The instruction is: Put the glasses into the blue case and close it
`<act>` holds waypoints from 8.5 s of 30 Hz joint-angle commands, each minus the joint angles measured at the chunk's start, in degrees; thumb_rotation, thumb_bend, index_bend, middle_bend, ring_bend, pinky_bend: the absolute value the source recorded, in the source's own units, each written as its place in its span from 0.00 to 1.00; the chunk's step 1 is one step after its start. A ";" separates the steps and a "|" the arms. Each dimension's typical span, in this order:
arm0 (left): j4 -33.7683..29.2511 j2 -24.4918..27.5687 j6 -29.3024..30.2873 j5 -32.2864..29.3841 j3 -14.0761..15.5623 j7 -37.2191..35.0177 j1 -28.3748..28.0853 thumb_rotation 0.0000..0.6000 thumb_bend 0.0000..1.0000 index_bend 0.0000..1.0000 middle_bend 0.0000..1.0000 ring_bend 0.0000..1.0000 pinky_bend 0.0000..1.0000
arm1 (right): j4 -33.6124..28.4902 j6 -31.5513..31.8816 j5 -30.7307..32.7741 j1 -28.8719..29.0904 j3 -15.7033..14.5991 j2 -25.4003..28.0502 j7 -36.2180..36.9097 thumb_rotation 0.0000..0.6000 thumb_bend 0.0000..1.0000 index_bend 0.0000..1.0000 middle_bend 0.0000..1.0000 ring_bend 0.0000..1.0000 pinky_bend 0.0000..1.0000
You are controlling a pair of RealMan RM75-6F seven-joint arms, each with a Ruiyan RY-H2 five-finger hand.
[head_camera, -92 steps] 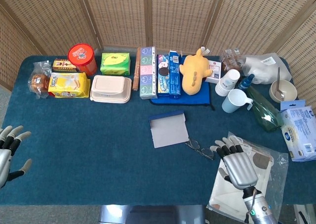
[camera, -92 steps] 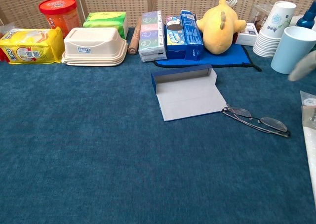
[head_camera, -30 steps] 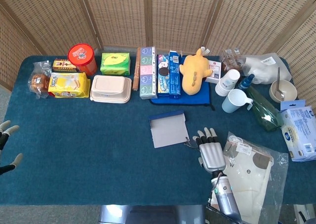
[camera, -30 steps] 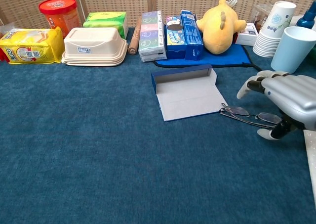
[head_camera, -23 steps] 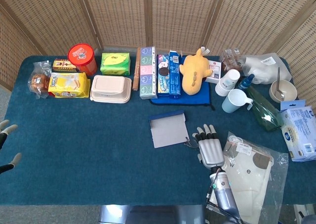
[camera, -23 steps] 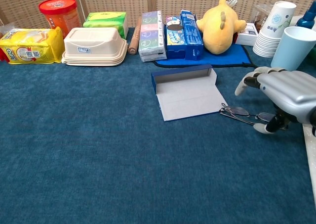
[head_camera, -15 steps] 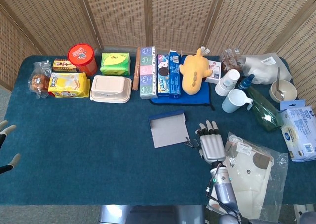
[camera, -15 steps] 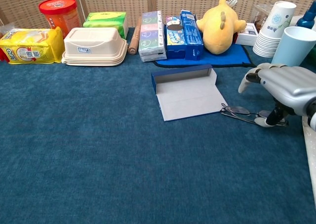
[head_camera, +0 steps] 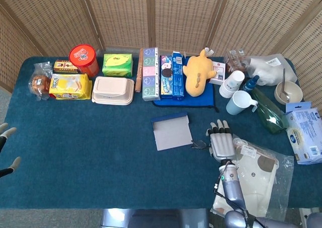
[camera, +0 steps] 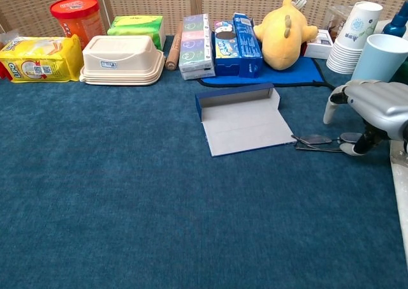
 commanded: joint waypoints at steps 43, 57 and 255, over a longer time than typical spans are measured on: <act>1.88 0.15 2.37 0.71 0.49 -2.27 2.02 1.00 0.28 0.12 0.07 0.00 0.00 | 0.68 -0.45 5.18 4.62 0.00 -0.77 0.35 1.00 0.37 0.69 0.39 0.23 0.07; 1.69 0.21 2.89 0.93 0.49 -2.08 2.41 1.00 0.28 0.11 0.06 0.00 0.00 | -1.19 -0.57 5.10 4.57 0.07 0.03 3.98 1.00 0.38 0.70 0.40 0.25 0.07; 3.15 0.72 6.01 4.02 1.71 -4.93 6.17 1.00 0.28 0.11 0.06 0.00 0.00 | 13.74 -21.17 15.81 37.15 5.37 -4.30 -2.32 1.00 0.48 0.09 0.12 0.01 0.03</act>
